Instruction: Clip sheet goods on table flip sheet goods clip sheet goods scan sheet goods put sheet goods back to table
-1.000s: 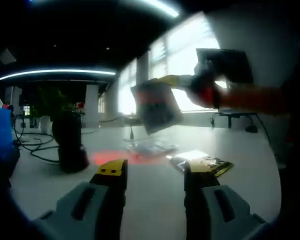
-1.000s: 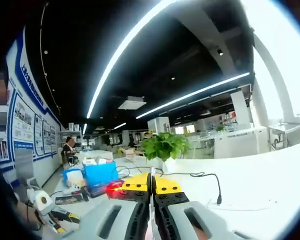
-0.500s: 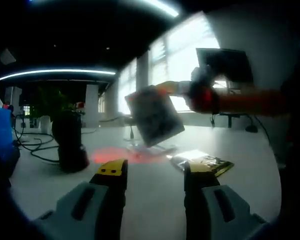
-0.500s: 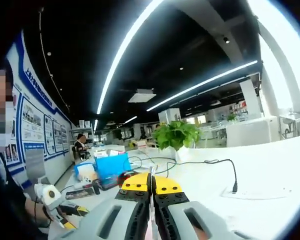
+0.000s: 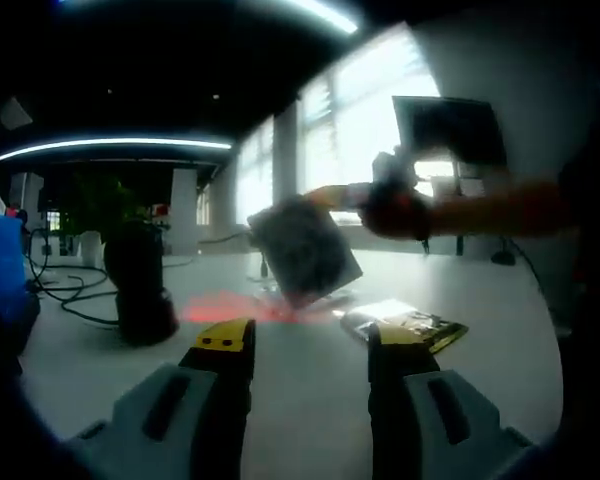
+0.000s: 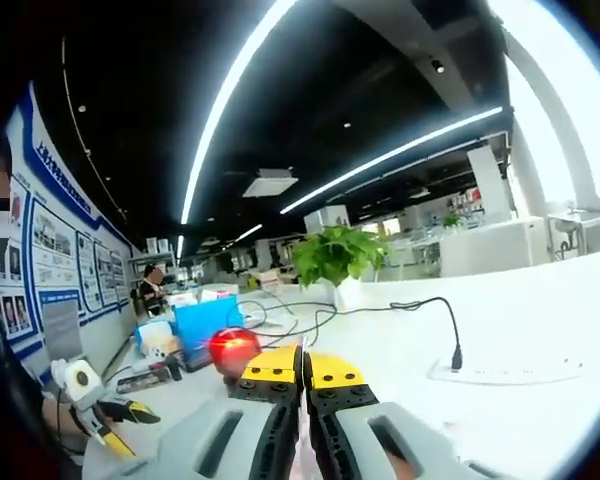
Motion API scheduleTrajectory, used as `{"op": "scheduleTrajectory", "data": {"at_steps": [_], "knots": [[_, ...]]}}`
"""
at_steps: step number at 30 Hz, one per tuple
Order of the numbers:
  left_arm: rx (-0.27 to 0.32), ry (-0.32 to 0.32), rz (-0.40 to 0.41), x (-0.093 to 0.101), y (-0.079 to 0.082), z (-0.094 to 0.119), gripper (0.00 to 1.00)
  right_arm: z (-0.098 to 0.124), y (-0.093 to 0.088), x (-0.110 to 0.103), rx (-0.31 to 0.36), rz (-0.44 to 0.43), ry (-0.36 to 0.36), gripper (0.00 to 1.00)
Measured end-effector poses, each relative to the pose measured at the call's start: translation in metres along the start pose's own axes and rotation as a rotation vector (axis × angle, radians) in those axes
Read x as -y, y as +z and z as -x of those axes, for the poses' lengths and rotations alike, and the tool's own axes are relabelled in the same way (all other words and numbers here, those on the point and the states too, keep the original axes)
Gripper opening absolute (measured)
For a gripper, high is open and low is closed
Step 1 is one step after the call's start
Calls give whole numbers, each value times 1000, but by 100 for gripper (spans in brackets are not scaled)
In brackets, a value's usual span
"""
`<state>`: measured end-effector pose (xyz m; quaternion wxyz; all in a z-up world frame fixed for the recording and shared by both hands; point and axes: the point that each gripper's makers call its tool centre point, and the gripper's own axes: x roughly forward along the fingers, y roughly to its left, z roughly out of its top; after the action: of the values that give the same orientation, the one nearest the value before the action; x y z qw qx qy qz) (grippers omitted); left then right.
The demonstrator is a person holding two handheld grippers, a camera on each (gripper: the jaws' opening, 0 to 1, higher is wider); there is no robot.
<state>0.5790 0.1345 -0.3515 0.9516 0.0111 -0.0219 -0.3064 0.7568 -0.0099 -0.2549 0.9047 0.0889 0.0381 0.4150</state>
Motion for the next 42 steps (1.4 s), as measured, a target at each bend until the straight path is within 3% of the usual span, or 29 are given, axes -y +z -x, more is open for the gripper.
{"op": "scheduleTrajectory", "data": {"at_steps": [4,7,11,20,24,33,42], "knots": [[0,-1,0,1,0,0,38,0,-1,16,-4,40,-36,0],[-1,-1,0,1,0,0,38,-2,-2,30,-9,129,-68,0],[-2,0,1,1,0,1,38,-5,-6,40,-19,119,-84,0],[-4,3,3,0,-1,1,38,-17,-40,71,-121,247,-150,0],[-6,2,2,0,-1,1,38,-18,-43,85,-98,178,-198,0],[-5,0,3,0,-1,0,38,-23,-52,105,-139,219,-231,0],[-7,4,2,-1,-1,0,38,-21,-78,116,-208,277,-284,0]]}}
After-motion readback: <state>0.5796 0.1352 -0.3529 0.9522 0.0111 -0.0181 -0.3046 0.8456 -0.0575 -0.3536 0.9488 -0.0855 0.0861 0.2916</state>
